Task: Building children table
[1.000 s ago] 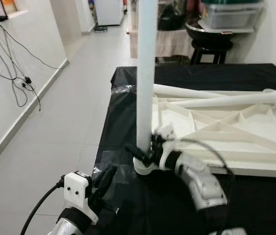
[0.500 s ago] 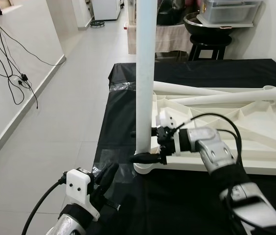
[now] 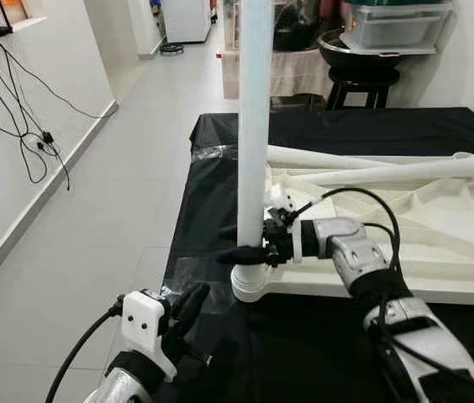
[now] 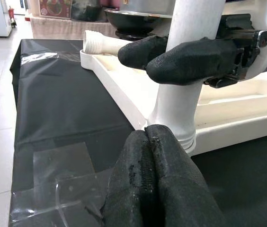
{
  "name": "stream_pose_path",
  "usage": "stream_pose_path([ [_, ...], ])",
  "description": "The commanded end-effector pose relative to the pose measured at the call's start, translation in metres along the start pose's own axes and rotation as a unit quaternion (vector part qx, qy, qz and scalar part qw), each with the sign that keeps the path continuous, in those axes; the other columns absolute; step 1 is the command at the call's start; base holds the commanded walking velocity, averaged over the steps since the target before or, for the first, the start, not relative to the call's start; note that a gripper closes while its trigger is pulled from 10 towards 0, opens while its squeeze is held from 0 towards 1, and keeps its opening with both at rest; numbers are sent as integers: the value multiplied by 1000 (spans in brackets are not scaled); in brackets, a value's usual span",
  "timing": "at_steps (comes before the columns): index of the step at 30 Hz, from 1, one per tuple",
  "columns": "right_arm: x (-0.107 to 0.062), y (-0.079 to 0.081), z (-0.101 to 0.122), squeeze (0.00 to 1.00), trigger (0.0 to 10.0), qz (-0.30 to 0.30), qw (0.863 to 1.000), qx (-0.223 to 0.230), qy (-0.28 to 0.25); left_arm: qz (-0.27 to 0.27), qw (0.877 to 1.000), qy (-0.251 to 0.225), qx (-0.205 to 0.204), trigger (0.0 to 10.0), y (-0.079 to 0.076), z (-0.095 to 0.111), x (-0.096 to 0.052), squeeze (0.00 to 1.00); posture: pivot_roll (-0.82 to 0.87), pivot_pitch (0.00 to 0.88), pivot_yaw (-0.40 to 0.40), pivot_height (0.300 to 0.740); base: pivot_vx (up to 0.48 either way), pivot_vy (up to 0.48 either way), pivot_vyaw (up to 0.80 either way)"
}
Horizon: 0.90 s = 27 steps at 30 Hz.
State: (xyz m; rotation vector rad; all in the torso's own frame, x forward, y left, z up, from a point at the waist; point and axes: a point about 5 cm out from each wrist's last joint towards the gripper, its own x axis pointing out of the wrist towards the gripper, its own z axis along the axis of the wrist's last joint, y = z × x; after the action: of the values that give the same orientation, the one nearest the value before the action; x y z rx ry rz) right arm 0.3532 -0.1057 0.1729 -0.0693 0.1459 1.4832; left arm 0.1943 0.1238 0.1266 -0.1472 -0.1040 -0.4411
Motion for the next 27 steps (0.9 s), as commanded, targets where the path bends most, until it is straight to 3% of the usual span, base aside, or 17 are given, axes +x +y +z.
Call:
stream_pose_path([
  [1,-4,-3,2,0,0,-11,999,10,-30,0,1000,25,5,10000,2,-7,-3,0,34,53,31,740,0,0,0],
  [4,-5,-3,1,0,0,-19,999,4,-30,0,1000,25,5,10000,2,-7,-3,0,33,55,30,740,0,0,0],
  [7,-5,-1,-11,0,0,-91,996,-21,-13,2,1000,24,6,10000,2,-7,-5,0,27,61,21,740,0,0,0],
  [8,6,-3,-18,0,0,-242,970,-7,-37,3,1000,23,7,10000,3,-6,-6,0,15,82,15,740,0,0,0],
  [9,6,-3,-18,0,0,-242,970,-7,-37,3,1000,23,7,10000,3,-6,-6,0,15,82,15,740,0,0,0],
  [10,9,11,-36,0,0,-361,931,38,-29,4,1000,22,7,10000,3,-4,-7,0,4,96,20,740,0,0,0],
  [11,10,32,-49,0,0,-432,900,55,-21,5,1000,21,7,10000,4,-4,-7,0,-5,98,28,740,0,0,0],
  [13,10,32,-49,0,0,-432,900,55,-21,5,1000,21,7,10000,4,-4,-7,0,-5,98,28,740,0,0,0],
  [14,14,48,-57,0,0,-437,898,48,1,4,1000,22,7,10000,5,-4,-7,0,-27,89,29,740,0,0,0],
  [17,15,51,-54,0,0,-419,908,9,9,0,1000,22,3,10000,5,-4,-6,0,-5,84,15,740,0,0,0],
  [20,15,50,-52,0,0,-421,907,-8,11,2,1000,20,4,10000,5,-4,-6,0,-5,87,17,740,0,0,0],
  [21,14,49,-52,0,1412,-426,905,-12,15,4,1000,20,5,10000,5,-4,-6,0,-10,85,23,740,0,0,0],
  [23,14,49,-52,0,1412,-426,905,-12,15,4,1000,20,5,10000,5,-4,-6,0,-10,85,23,740,0,0,0],
  [24,14,49,-52,192,10000,-430,903,-15,17,5,1000,19,6,10000,5,-4,-6,0,-10,85,23,740,0,0,0],
  [25,15,49,-50,192,10000,-420,907,-3,-5,5,1000,19,5,10000,5,-4,-6,0,-9,84,23,740,0,0,0],
  [26,20,48,-40,1000,10000,-382,923,13,-46,4,1000,19,4,10000,5,-4,-5,0,-8,83,24,740,0,0,0],
  [27,20,48,-40,1000,10000,-382,923,13,-46,4,1000,19,4,10000,5,-4,-5,0,-8,83,24,740,0,0,0],
])
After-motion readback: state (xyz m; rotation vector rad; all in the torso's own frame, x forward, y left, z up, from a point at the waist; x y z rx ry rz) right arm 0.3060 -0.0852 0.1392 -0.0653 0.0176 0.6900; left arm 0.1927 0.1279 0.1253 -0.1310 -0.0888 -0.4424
